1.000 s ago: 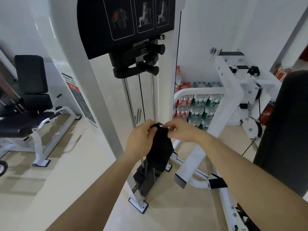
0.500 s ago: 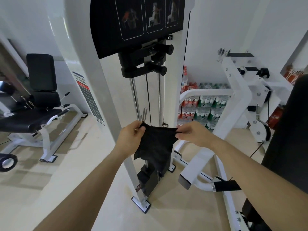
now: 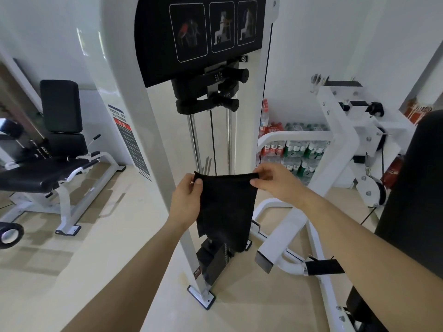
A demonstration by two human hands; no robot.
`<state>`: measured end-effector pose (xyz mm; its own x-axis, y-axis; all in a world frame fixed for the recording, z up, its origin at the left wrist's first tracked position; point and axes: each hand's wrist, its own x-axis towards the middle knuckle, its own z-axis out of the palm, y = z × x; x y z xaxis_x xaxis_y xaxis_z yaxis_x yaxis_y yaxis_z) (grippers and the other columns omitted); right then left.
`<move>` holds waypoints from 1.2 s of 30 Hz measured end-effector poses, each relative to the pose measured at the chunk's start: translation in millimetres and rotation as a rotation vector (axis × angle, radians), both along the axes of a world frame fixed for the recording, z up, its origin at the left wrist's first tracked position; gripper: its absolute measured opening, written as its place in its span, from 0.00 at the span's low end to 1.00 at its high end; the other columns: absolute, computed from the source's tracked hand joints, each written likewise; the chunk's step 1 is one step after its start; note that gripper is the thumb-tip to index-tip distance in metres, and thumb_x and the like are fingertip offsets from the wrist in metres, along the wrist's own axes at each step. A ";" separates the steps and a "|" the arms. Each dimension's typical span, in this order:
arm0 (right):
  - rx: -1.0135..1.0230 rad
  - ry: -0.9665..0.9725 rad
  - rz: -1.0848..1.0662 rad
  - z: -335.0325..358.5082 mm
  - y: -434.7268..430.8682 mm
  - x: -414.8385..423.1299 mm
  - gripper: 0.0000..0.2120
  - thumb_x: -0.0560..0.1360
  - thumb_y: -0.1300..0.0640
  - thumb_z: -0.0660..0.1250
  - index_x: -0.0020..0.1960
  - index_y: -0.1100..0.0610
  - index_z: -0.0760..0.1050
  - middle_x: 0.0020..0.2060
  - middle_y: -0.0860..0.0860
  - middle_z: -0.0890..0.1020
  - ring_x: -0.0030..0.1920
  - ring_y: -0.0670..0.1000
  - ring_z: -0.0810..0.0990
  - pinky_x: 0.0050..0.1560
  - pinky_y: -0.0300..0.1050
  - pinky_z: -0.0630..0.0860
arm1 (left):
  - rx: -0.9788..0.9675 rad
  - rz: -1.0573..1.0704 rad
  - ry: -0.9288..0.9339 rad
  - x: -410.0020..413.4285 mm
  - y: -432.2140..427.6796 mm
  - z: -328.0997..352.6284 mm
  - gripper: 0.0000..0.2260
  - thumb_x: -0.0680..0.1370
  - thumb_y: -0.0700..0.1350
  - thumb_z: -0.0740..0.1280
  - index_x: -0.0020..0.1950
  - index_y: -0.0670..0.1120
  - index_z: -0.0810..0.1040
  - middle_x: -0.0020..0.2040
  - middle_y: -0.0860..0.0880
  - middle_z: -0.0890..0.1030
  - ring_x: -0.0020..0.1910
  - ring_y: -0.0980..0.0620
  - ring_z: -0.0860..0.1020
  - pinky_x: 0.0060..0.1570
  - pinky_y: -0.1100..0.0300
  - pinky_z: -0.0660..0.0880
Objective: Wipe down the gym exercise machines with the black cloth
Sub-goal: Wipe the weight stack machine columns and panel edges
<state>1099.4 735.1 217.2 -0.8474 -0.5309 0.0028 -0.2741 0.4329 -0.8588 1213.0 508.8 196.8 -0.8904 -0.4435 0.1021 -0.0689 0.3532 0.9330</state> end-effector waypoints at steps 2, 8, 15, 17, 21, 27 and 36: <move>-0.168 -0.179 -0.012 1.7 -3.1 0.2 0.08 0.80 0.56 0.67 0.56 0.59 0.77 0.52 0.55 0.84 0.54 0.55 0.83 0.61 0.55 0.79 | 0.035 -0.013 0.026 1.2 0.6 2.7 0.10 0.85 0.48 0.58 0.49 0.44 0.72 0.38 0.46 0.73 0.38 0.52 0.71 0.39 0.57 0.66; -0.111 -0.190 -0.073 0.6 -22.7 6.0 0.15 0.84 0.45 0.55 0.59 0.55 0.70 0.53 0.57 0.80 0.53 0.58 0.83 0.52 0.59 0.83 | 0.019 0.063 0.047 -4.1 9.8 17.2 0.10 0.86 0.50 0.54 0.52 0.47 0.71 0.40 0.49 0.74 0.38 0.54 0.72 0.38 0.61 0.68; -0.236 -0.414 0.063 3.9 -24.2 9.5 0.18 0.77 0.49 0.70 0.64 0.53 0.71 0.53 0.54 0.85 0.53 0.52 0.85 0.53 0.51 0.82 | 0.066 0.144 0.000 -14.9 7.5 15.8 0.12 0.86 0.50 0.53 0.53 0.44 0.72 0.42 0.50 0.73 0.40 0.53 0.71 0.38 0.61 0.68; -0.325 -0.547 0.156 -5.8 -21.1 10.7 0.30 0.71 0.59 0.75 0.70 0.55 0.69 0.58 0.56 0.84 0.60 0.55 0.83 0.62 0.53 0.79 | 0.107 0.161 0.009 -17.9 7.6 18.8 0.13 0.86 0.50 0.53 0.54 0.44 0.72 0.43 0.50 0.73 0.40 0.54 0.71 0.39 0.61 0.68; -0.187 -0.634 0.255 -26.5 -17.5 14.6 0.44 0.71 0.71 0.75 0.76 0.42 0.59 0.60 0.58 0.83 0.61 0.55 0.82 0.63 0.51 0.77 | 0.169 0.192 0.008 -21.4 7.3 23.4 0.12 0.86 0.50 0.53 0.57 0.44 0.71 0.45 0.50 0.75 0.43 0.55 0.74 0.40 0.61 0.70; -0.075 -0.556 0.188 -35.9 -20.7 18.7 0.42 0.73 0.71 0.72 0.79 0.49 0.58 0.52 0.59 0.85 0.53 0.55 0.85 0.51 0.42 0.79 | 0.240 0.223 -0.083 -24.1 -4.2 20.4 0.16 0.86 0.51 0.53 0.69 0.45 0.69 0.56 0.48 0.77 0.57 0.47 0.76 0.59 0.50 0.74; -0.154 -0.331 -0.008 -29.9 -24.8 8.9 0.30 0.75 0.69 0.69 0.71 0.46 0.68 0.53 0.57 0.79 0.51 0.56 0.82 0.58 0.55 0.79 | 0.197 -0.135 -0.347 -12.6 -13.7 11.0 0.48 0.74 0.36 0.74 0.79 0.61 0.45 0.63 0.42 0.74 0.58 0.40 0.80 0.58 0.42 0.79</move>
<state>1108.3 710.3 187.3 -0.8201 -0.5387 -0.1931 0.0329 0.2924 -0.9557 1200.5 495.1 207.8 -0.9087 -0.3011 -0.2892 -0.3561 0.1977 0.9133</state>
